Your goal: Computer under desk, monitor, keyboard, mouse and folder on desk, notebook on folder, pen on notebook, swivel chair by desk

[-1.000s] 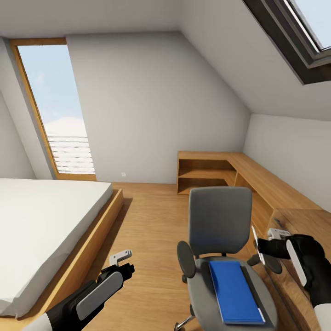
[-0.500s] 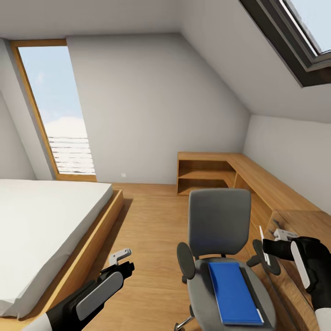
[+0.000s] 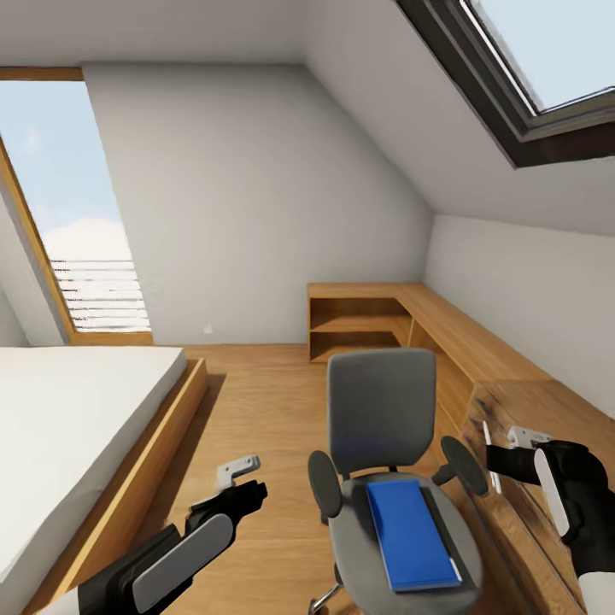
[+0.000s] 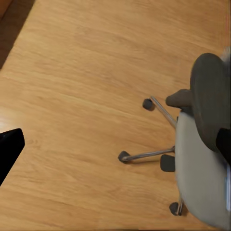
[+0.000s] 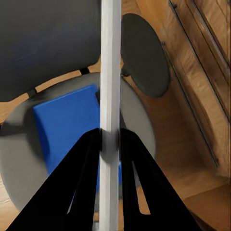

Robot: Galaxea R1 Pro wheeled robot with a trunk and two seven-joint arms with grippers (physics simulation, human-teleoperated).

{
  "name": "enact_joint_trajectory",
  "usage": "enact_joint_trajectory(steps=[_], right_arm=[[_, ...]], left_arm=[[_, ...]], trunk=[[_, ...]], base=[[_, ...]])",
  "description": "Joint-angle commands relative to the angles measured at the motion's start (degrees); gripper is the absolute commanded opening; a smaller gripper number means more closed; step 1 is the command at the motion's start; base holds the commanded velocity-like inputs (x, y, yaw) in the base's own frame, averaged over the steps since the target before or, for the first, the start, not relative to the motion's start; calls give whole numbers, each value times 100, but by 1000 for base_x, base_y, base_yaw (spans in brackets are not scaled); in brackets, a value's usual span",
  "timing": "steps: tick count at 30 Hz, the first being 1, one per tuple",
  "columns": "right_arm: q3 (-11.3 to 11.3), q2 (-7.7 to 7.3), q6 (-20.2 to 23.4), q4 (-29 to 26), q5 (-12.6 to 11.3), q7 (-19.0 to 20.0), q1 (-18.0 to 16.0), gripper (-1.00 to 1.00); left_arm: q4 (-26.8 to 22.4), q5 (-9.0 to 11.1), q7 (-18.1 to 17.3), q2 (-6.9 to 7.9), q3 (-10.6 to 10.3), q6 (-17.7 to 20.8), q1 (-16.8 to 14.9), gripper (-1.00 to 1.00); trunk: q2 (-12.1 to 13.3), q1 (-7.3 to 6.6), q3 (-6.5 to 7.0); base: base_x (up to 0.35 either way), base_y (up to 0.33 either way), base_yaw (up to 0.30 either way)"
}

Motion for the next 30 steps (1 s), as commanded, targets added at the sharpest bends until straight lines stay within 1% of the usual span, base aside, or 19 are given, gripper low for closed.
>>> enact_joint_trajectory(steps=[1, 8, 15, 18, 20, 22, 25, 30], right_arm=[[-7, 1, 26, -1, -24, 15, -6, -100], [-7, 1, 26, 7, -23, 19, -6, -100], [-16, 4, 26, 15, -22, -47, -6, -100], [-16, 27, 26, 16, -22, -120, -6, -100], [-16, 89, 20, 16, -22, -181, -6, -100], [-16, 108, 18, 16, -27, -282, -6, -100], [-16, 112, 17, 16, -30, -326, -6, -100], [-16, 115, 17, 16, -38, -355, -6, -100]], left_arm=[[-10, 7, 31, 4, -11, 35, -8, 100], [1, 38, 48, 6, -20, 35, -8, 100], [36, 51, 46, 4, -21, 35, -8, 100], [42, 52, 44, 4, -21, 35, -8, 100], [44, 53, 44, 4, -21, 35, -8, 100], [45, 53, 44, 4, -21, 35, -8, 100], [45, 53, 44, 4, -21, 35, -8, 100], [45, 45, 37, 4, -30, 34, -8, 100]], trunk=[[33, -21, 9], [314, -174, 134], [314, -174, 134], [314, -174, 134], [314, -174, 134], [314, -174, 134], [314, -174, 134], [314, -174, 134]], base=[[0, 0, -262], [0, 0, -262], [0, 0, -253], [0, 0, -106], [0, 0, -22], [0, 0, -7], [0, 0, -2], [258, 0, 0]])
